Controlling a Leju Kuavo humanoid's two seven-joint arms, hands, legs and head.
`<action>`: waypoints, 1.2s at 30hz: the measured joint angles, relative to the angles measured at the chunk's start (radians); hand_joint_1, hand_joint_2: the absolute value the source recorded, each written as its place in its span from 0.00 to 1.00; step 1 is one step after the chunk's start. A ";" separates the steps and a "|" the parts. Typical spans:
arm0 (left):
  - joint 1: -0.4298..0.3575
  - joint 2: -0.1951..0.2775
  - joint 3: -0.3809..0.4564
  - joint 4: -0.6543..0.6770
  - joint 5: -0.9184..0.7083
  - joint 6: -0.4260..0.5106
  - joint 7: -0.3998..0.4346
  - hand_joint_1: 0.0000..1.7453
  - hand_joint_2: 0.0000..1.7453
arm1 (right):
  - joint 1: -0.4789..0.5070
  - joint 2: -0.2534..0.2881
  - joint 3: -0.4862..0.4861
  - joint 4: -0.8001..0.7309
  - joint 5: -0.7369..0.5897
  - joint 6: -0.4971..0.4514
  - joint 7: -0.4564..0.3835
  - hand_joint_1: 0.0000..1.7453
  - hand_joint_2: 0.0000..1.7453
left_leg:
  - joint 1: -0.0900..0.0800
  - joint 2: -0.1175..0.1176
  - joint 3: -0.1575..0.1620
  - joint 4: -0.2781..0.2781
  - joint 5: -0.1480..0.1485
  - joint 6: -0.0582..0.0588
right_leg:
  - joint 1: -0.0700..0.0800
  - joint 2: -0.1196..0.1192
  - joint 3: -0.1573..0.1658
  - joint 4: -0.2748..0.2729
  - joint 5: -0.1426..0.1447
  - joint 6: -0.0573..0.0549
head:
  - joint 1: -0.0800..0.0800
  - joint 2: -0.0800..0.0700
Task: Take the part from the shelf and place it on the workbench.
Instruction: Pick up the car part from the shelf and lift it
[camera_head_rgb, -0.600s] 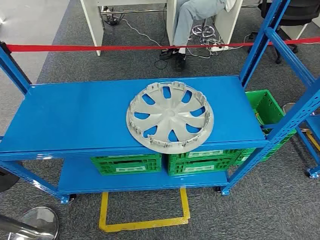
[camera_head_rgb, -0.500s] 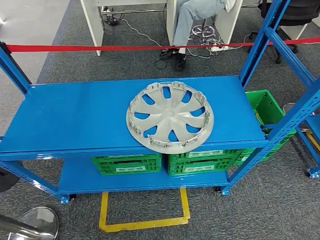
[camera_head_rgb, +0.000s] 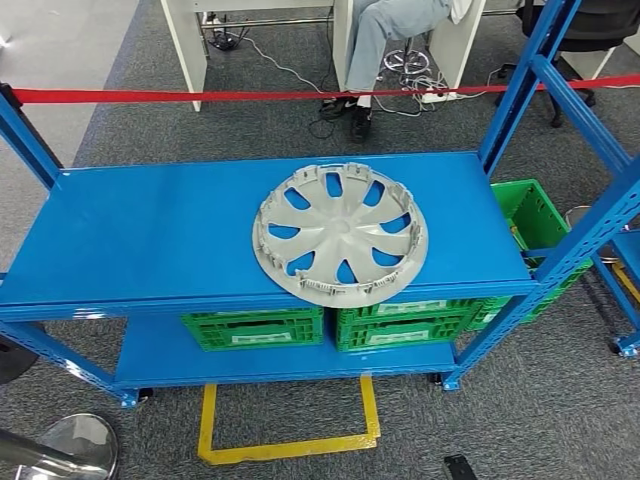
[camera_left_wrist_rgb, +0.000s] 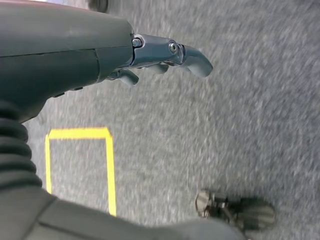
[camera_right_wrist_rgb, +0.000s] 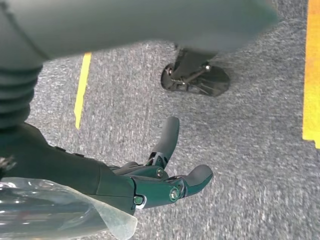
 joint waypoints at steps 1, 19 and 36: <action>0.003 0.013 -0.013 -0.020 -0.001 0.009 0.010 0.00 0.00 | -0.001 -0.004 0.015 -0.005 -0.011 -0.009 0.001 0.00 0.00 | 0.000 0.000 0.000 0.000 0.000 0.000 | 0.000 0.000 0.000 0.000 0.000 0.000 | 0.000 0.000; 0.050 0.253 -0.292 -0.450 -0.024 0.187 0.207 0.00 0.00 | -0.010 -0.094 0.232 -0.145 -0.107 -0.190 0.042 0.00 0.00 | 0.000 0.000 0.000 0.000 0.000 0.000 | 0.000 0.000 0.000 0.000 0.000 0.000 | 0.000 0.000; 0.093 0.416 -0.519 -0.796 -0.085 0.334 0.370 0.00 0.00 | 0.044 -0.129 0.159 -0.437 0.147 -0.319 0.123 0.00 0.00 | 0.000 0.000 0.000 0.000 0.000 0.000 | 0.000 0.000 0.000 0.000 0.000 0.000 | 0.000 0.000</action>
